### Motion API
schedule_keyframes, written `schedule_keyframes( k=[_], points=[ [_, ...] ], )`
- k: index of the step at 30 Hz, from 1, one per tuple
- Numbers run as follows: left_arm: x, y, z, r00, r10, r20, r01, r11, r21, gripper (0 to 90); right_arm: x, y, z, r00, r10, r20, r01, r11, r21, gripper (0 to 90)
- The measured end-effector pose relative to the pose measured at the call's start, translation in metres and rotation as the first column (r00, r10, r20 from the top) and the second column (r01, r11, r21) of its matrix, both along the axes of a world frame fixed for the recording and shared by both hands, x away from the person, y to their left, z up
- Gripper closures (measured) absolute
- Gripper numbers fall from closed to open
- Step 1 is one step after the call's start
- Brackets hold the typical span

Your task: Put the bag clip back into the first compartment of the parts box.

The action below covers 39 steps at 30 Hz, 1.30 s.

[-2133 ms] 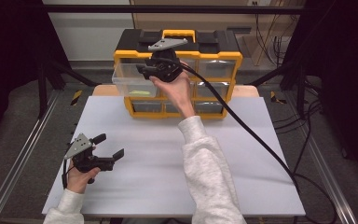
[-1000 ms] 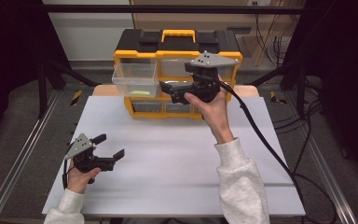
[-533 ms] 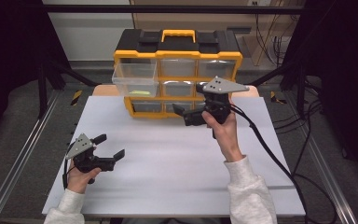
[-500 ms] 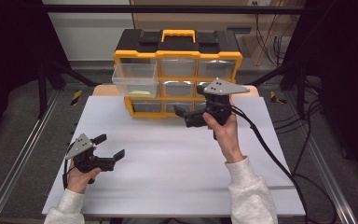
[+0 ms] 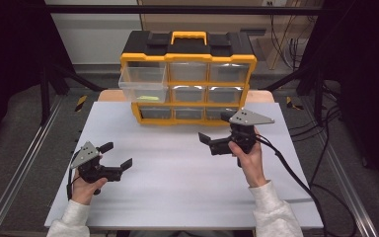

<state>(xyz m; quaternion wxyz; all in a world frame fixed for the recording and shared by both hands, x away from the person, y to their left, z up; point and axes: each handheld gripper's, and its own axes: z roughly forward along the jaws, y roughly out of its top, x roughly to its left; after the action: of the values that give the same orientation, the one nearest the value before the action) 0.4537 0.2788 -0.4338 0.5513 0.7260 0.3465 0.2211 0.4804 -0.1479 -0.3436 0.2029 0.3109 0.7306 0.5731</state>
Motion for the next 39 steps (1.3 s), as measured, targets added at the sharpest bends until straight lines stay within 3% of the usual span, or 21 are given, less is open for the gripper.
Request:
schedule_keyframes(
  k=[15, 21, 39],
  points=[
    [0.0, -0.001, -0.002, 1.0, 0.0, -0.001, 0.0, 1.0, 0.006, 1.1, -0.017, -0.042, -0.059, 0.998, -0.032, -0.054, 0.031, 0.999, -0.011, 0.4],
    [0.0, -0.001, -0.002, 1.0, 0.0, 0.004, 0.0, 1.0, 0.006, 1.1, -0.024, -0.058, -0.079, 0.9978, -0.043, -0.051, 0.043, 0.999, 0.001, 0.4],
    [0.0, -0.004, -0.005, 0.9999, -0.004, 0.012, 0.004, 0.9999, 0.013, 1.2, -0.038, -0.094, -0.101, 0.998, -0.051, -0.036, 0.053, 0.998, 0.041, 0.4]
  ],
)
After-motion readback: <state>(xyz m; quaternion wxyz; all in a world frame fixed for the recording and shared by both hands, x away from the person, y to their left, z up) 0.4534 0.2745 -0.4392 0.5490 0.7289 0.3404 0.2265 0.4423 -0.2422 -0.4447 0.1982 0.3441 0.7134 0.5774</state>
